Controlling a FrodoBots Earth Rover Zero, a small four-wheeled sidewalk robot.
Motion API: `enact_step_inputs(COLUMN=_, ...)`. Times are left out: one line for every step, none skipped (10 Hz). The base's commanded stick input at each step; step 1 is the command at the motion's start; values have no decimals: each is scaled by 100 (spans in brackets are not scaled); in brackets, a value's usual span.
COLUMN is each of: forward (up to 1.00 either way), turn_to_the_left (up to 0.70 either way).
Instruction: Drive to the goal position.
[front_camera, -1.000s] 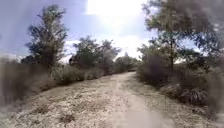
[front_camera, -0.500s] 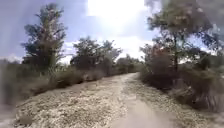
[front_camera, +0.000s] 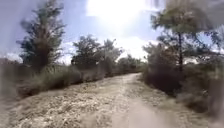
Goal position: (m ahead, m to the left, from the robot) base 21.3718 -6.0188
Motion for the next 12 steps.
enact_step_inputs(forward=70, turn_to_the_left=0)
enact_step_inputs(forward=70, turn_to_the_left=0)
enact_step_inputs(forward=70, turn_to_the_left=0)
enact_step_inputs(forward=70, turn_to_the_left=0)
enact_step_inputs(forward=70, turn_to_the_left=0)
enact_step_inputs(forward=70, turn_to_the_left=0)
enact_step_inputs(forward=70, turn_to_the_left=0)
enact_step_inputs(forward=70, turn_to_the_left=0)
enact_step_inputs(forward=70, turn_to_the_left=0)
enact_step_inputs(forward=70, turn_to_the_left=0)
enact_step_inputs(forward=70, turn_to_the_left=0)
enact_step_inputs(forward=70, turn_to_the_left=0)
